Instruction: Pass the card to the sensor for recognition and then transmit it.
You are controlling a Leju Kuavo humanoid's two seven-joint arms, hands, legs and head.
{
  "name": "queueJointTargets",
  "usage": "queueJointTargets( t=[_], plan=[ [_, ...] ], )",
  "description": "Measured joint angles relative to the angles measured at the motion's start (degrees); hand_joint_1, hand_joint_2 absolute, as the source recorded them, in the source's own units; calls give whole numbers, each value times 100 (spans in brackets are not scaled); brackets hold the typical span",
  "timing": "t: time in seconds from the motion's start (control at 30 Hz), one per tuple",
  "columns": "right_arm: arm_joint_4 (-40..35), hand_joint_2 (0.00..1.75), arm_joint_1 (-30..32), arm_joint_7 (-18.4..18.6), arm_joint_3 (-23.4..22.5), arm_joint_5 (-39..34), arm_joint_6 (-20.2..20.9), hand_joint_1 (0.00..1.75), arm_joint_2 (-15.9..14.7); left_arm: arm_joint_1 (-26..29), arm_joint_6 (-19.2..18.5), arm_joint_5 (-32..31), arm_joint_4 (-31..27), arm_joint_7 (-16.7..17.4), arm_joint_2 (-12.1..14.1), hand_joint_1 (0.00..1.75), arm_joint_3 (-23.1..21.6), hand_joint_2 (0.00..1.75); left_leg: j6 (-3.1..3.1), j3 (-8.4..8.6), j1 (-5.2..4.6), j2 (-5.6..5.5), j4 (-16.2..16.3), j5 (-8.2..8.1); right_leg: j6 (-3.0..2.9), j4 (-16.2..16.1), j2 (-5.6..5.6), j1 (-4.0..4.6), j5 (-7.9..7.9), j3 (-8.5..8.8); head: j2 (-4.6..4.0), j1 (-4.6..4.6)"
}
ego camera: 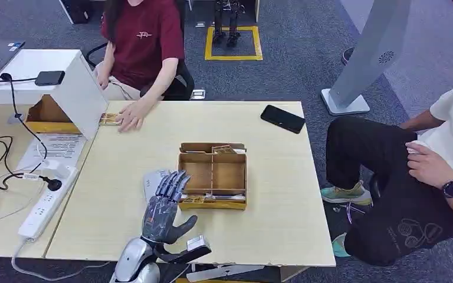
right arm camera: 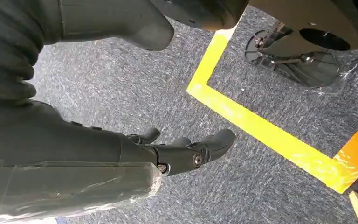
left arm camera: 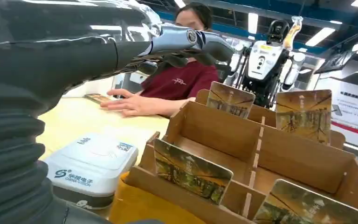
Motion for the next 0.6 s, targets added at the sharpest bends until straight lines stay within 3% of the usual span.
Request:
queueJointTargets(
  t=[0.6],
  plan=[
    [-4,175,-7,5,0,2,28,0,0,-27,0,4,142,-11,-31,0,48,175,0,0,0,0,0,0,0,0,0,0,0,0,0,-2]
  ],
)
